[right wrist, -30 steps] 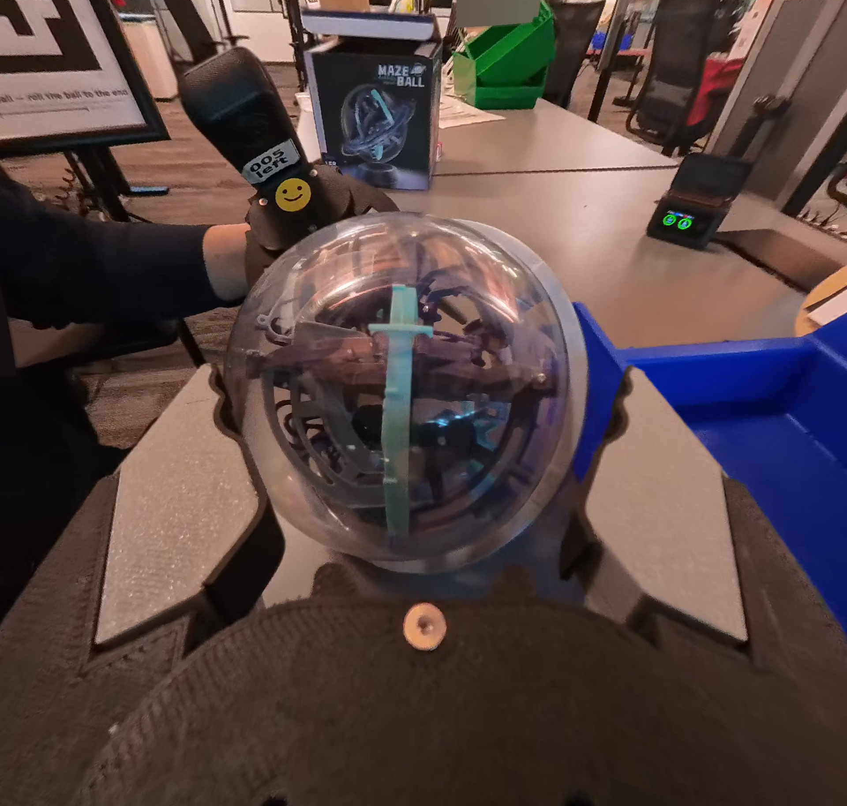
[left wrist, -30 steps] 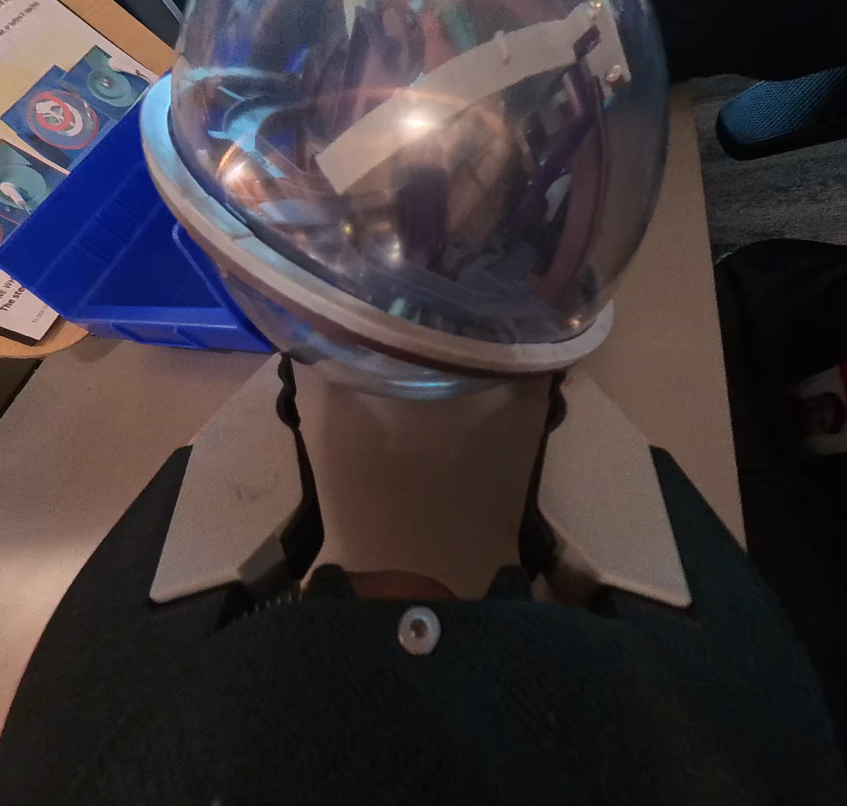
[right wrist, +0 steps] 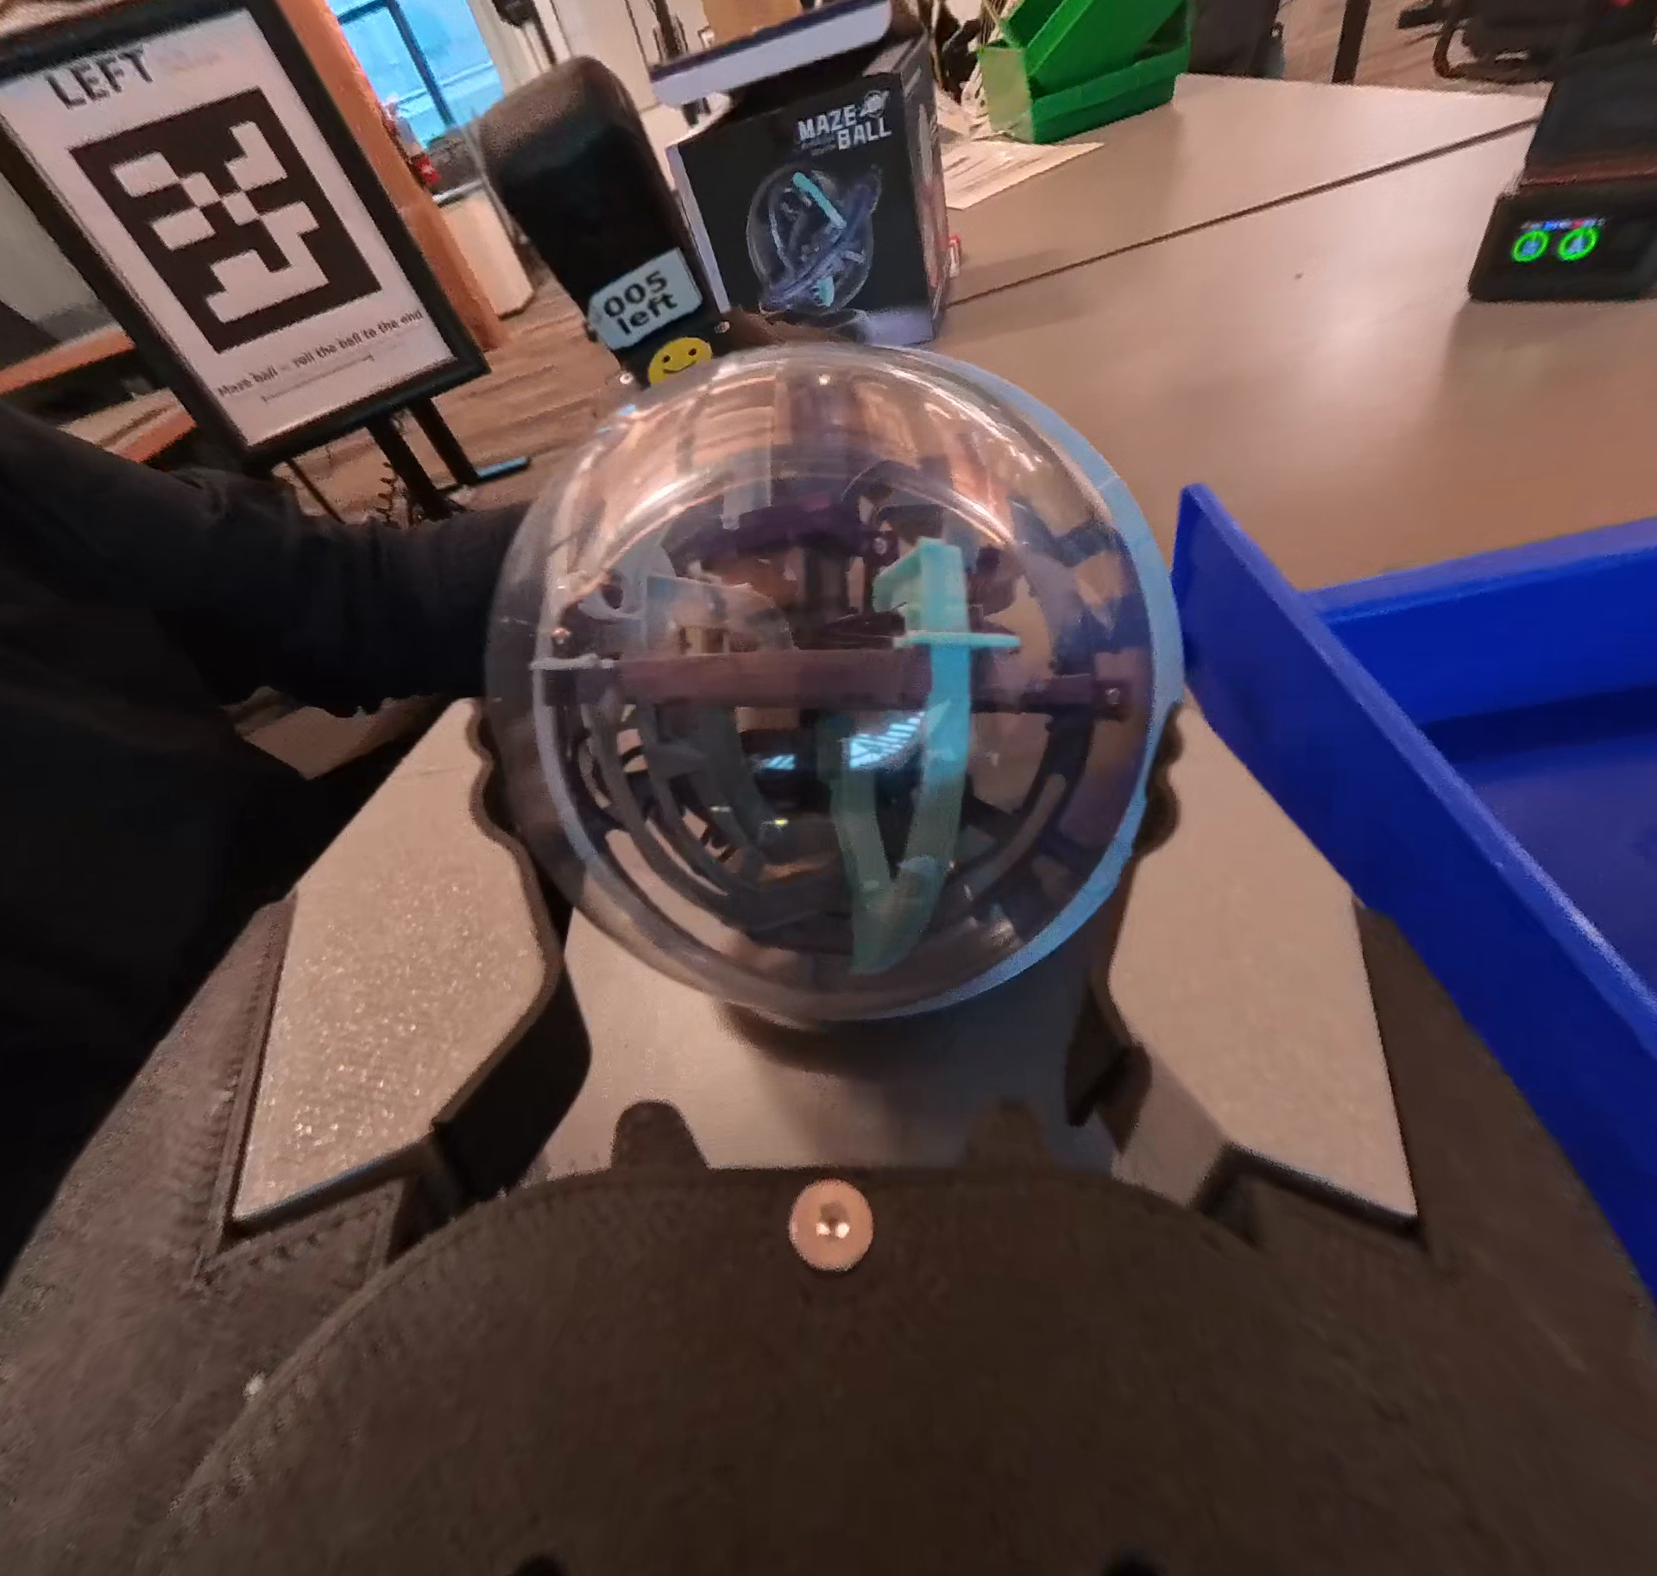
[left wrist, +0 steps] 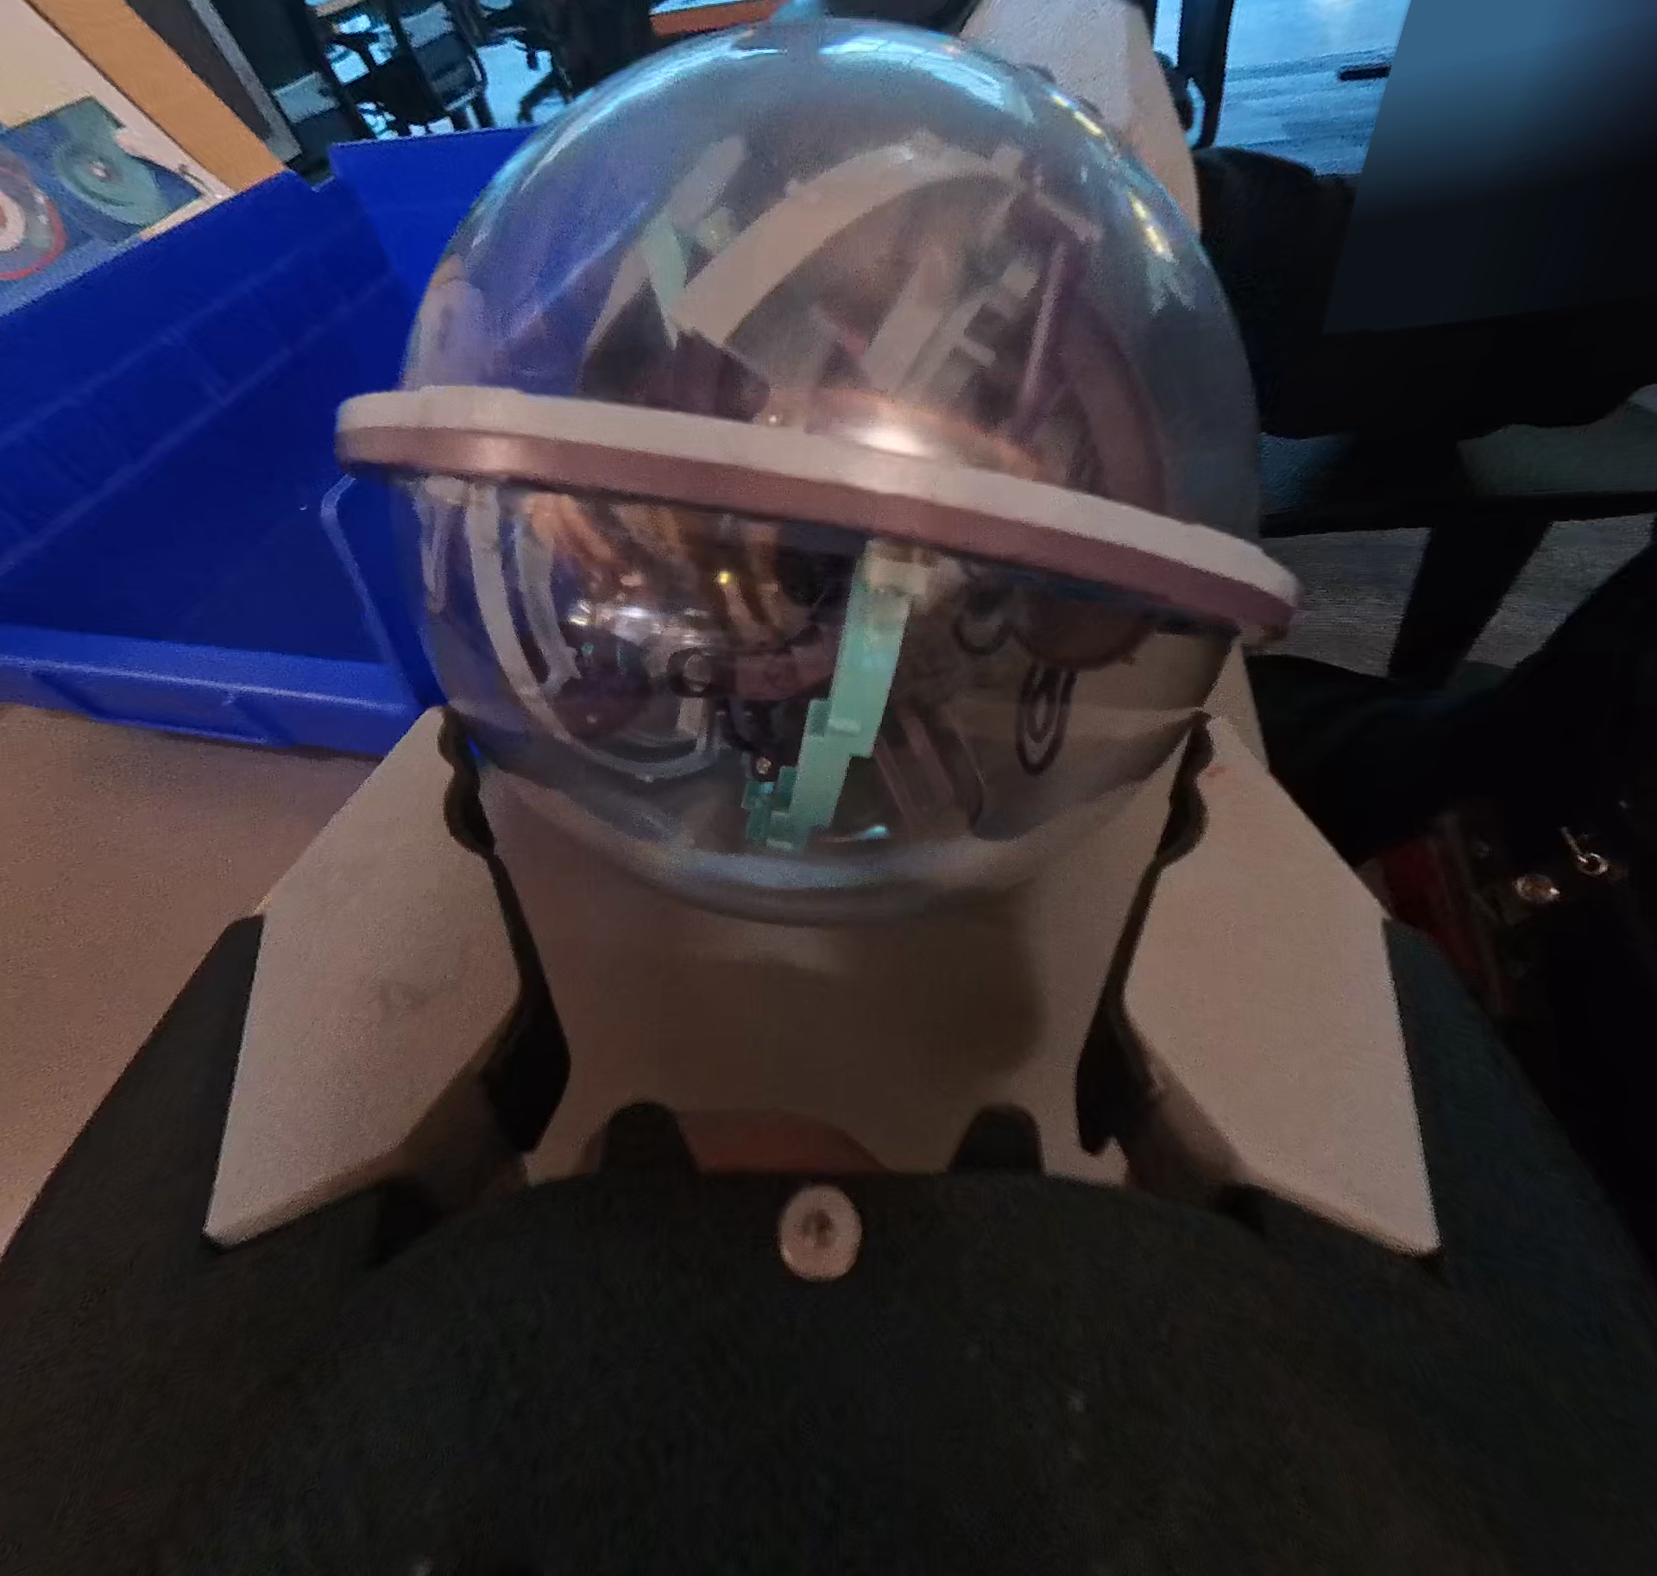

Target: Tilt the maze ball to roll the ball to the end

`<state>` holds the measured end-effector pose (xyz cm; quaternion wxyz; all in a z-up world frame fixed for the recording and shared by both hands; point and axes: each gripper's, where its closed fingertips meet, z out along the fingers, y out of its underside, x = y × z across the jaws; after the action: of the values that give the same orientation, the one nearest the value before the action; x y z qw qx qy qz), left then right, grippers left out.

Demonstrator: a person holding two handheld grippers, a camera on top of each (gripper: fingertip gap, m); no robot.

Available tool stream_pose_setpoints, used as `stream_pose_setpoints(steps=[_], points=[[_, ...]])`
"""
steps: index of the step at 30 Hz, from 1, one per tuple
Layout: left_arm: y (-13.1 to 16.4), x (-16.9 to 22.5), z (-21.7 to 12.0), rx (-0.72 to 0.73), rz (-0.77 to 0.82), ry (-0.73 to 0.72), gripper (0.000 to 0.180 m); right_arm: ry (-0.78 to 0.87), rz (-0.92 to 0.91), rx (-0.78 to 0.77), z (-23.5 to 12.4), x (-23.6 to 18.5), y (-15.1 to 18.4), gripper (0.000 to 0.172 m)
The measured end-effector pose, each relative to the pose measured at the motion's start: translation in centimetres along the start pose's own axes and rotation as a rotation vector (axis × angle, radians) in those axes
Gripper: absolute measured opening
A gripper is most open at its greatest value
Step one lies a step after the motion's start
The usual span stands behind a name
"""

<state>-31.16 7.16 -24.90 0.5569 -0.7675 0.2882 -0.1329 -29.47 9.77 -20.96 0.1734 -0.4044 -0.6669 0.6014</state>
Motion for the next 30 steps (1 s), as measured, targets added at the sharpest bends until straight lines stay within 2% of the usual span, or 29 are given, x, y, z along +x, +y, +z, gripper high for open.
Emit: stream_pose_setpoints(steps=[4, 9, 14, 25, 30], points=[[0.3, 0.0, -0.2, -0.013, -0.001, -0.011, 0.147, 0.041, -0.027, -0.030, 0.0, -0.3, -0.2, 0.133], [0.3, -0.3, -0.3, -0.013, -0.043, -0.009, 0.145, 0.139, -0.195, -0.148, 1.4, 0.2, 2.2, 0.152], [0.0, -0.6, -0.8, 0.020, -0.077, -0.006, 0.144, 0.111, -0.120, -0.148, 2.0, 0.5, 2.7, 0.154], [0.8, -0.5, -0.4, -0.042, -0.045, -0.030, 0.143, 0.121, -0.141, -0.078, 2.0, 0.4, 1.7, 0.154], [0.0, -0.5, -0.5, 0.007, -0.138, -0.007, 0.143, 0.090, -0.060, -0.036, 1.8, 0.3, 0.9, 0.154]])
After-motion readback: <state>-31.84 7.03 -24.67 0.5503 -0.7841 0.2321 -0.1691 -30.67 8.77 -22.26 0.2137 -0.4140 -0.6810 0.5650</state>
